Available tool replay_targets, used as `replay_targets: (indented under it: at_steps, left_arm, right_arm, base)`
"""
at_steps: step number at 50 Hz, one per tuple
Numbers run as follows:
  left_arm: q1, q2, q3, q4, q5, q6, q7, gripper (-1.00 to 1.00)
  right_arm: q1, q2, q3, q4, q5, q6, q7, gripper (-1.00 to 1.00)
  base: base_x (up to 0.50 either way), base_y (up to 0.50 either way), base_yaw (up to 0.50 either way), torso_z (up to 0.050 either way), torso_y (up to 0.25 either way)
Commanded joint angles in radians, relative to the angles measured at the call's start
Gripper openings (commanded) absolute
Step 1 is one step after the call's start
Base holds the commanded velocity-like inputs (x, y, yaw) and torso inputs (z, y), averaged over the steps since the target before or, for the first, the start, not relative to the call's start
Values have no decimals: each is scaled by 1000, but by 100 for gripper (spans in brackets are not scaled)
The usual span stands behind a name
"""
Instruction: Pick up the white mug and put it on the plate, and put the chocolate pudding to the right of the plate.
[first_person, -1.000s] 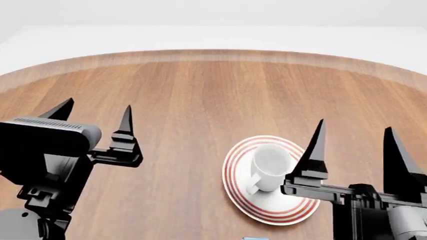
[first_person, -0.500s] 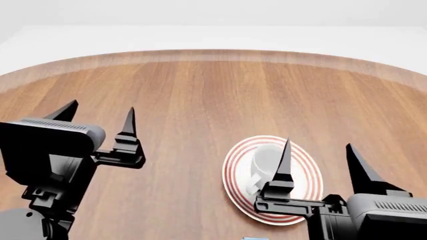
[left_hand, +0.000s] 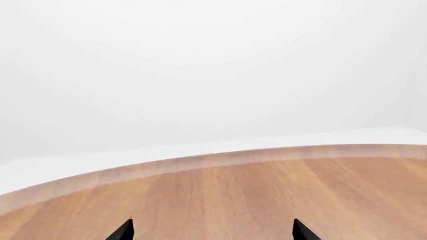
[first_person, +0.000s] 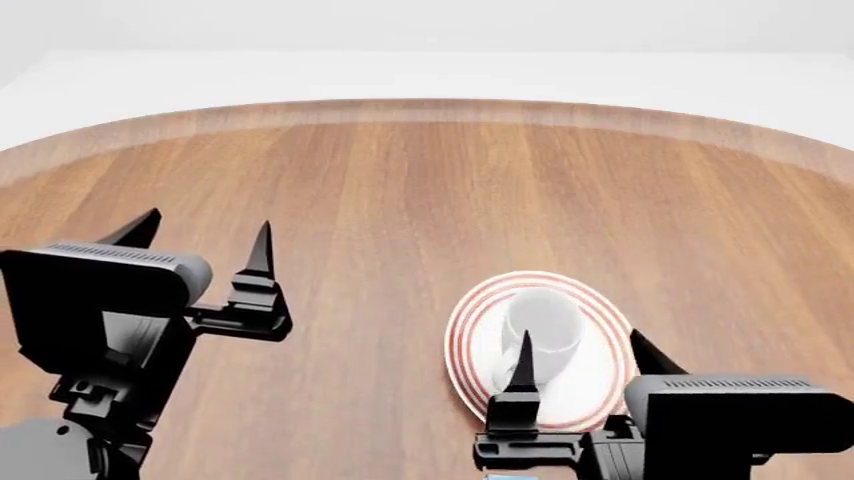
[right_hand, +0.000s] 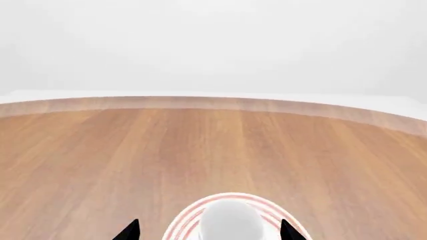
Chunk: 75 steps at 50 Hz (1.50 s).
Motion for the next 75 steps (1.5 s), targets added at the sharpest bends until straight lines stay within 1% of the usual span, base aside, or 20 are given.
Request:
replay_targets:
  at_steps: [1, 12, 15, 33, 41, 59, 63, 67, 75]
  left_arm:
    - [14, 4, 1, -15, -4, 15, 10, 100]
    - [12, -1, -4, -10, -8, 13, 10, 100]
    - [12, -1, -4, -7, -10, 12, 8, 100]
    - [24, -1, -5, -14, -13, 20, 14, 100]
    - [28, 3, -5, -19, -17, 22, 18, 100]
    - [40, 8, -5, -28, -23, 32, 24, 100]
    - [45, 11, -4, -33, -24, 37, 27, 100]
    - [47, 12, -5, -38, -27, 40, 31, 100]
    - [54, 11, -7, -44, -31, 48, 35, 100]
  right_arm:
    - [-4, -67, 35, 11, 193, 51, 23, 100]
    - [-97, -158, 162, 25, 305, 163, 24, 100]
    - [-122, -185, 173, 33, 337, 171, 23, 100]
    - [-245, -228, 242, 96, 408, 220, 25, 100]
    - [-262, -224, 228, 125, 448, 187, 25, 100]
    - [-254, -110, 105, 202, 429, -10, 25, 100]
    - [-262, -111, 104, 210, 420, -4, 25, 100]
    - [-282, -117, 133, 211, 419, 19, 25, 100]
    - [-335, -163, 143, 236, 413, 84, 25, 100]
  base:
    - [0, 0, 0, 0, 0]
    - [0, 0, 0, 0, 0]
    - [0, 0, 0, 0, 0]
    - [0, 0, 0, 0, 0]
    - [0, 0, 0, 0, 0]
    - [0, 0, 0, 0, 0]
    - [0, 0, 0, 0, 0]
    - [0, 0, 0, 0, 0]
    - [0, 0, 0, 0, 0]
